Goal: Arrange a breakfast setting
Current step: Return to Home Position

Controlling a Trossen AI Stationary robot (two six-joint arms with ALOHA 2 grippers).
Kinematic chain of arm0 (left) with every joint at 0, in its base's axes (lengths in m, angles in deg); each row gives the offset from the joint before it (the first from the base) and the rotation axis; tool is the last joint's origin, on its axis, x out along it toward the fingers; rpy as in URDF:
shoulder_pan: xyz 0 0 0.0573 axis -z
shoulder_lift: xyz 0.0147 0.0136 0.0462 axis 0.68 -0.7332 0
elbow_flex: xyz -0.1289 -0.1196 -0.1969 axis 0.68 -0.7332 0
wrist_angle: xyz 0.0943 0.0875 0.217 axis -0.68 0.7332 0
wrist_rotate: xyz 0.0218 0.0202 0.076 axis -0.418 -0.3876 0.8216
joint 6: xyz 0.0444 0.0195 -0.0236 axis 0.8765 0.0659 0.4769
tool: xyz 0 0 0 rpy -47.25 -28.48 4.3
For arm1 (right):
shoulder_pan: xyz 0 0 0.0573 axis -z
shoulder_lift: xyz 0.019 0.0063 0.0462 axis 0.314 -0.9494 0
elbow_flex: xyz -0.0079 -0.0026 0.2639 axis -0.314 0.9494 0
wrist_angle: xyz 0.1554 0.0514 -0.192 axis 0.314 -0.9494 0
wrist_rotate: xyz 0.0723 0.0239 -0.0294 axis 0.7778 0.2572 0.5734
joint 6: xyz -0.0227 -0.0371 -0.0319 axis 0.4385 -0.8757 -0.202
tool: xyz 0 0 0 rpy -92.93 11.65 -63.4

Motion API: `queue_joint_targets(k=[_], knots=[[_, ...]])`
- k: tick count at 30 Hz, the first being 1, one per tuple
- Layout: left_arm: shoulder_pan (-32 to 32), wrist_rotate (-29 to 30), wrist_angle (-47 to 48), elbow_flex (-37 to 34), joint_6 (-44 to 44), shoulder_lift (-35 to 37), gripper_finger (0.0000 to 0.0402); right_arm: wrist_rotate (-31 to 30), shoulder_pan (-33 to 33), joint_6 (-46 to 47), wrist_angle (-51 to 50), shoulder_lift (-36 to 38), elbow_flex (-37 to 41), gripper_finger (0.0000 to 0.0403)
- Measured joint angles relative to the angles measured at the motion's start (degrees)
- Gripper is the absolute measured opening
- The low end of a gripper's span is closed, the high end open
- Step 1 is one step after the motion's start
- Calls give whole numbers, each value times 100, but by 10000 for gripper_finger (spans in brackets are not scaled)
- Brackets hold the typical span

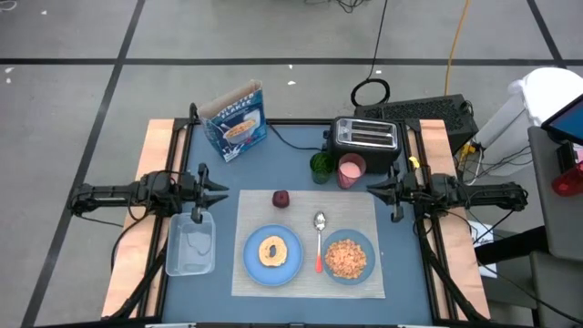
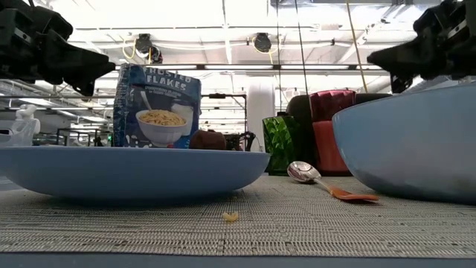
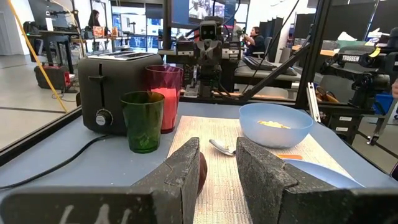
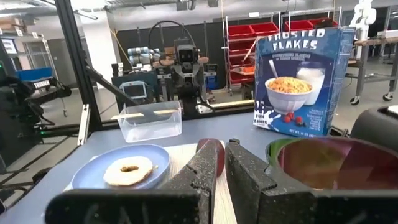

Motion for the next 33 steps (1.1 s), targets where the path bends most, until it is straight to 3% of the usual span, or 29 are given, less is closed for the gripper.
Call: queue_joint_targets(k=[5, 33], knots=[[1, 0, -2, 0, 0, 0, 111, 2, 0, 2, 372, 8, 267, 29], [2, 0, -17, 0, 0, 2, 111, 15, 0, -259, -41, -2, 311, 29]])
